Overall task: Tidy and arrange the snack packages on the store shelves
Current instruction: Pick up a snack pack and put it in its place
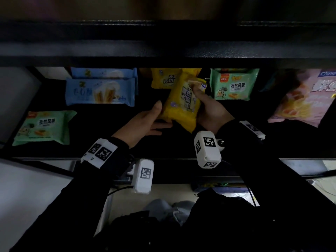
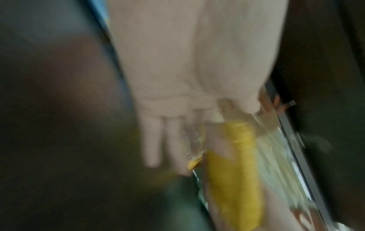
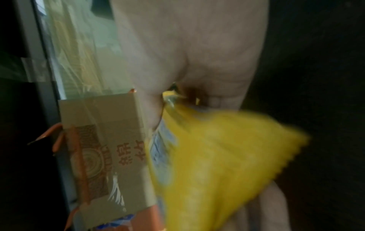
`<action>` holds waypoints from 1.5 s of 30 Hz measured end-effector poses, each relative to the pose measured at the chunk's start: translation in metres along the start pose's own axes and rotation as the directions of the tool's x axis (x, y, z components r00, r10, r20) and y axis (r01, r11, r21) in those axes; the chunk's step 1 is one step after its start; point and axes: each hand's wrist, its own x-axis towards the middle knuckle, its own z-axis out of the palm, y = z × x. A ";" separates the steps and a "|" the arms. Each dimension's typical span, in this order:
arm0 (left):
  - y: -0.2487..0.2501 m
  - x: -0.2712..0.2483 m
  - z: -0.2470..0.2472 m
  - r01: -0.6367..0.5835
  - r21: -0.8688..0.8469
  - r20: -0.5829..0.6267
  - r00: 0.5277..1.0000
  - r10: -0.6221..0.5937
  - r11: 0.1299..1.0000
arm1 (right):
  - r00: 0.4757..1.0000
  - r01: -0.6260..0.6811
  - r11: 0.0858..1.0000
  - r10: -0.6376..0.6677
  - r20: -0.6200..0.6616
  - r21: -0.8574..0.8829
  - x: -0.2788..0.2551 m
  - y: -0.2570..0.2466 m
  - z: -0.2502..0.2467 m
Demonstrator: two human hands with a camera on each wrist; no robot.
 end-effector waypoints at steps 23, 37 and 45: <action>0.027 0.002 0.020 -0.584 0.224 -0.106 0.781 0.615 0.780 | 0.983 -0.152 0.985 0.142 0.119 0.079 -0.009 -0.011 0.012; 0.041 0.011 0.004 -0.423 -0.368 -0.084 0.902 0.424 0.828 | 0.990 -0.069 0.992 0.082 -0.118 0.110 -0.028 -0.010 0.014; 0.032 0.018 -0.011 -0.182 -0.182 -0.097 0.981 0.167 0.966 | 0.955 0.285 0.939 -0.260 0.145 -0.193 -0.015 -0.008 0.012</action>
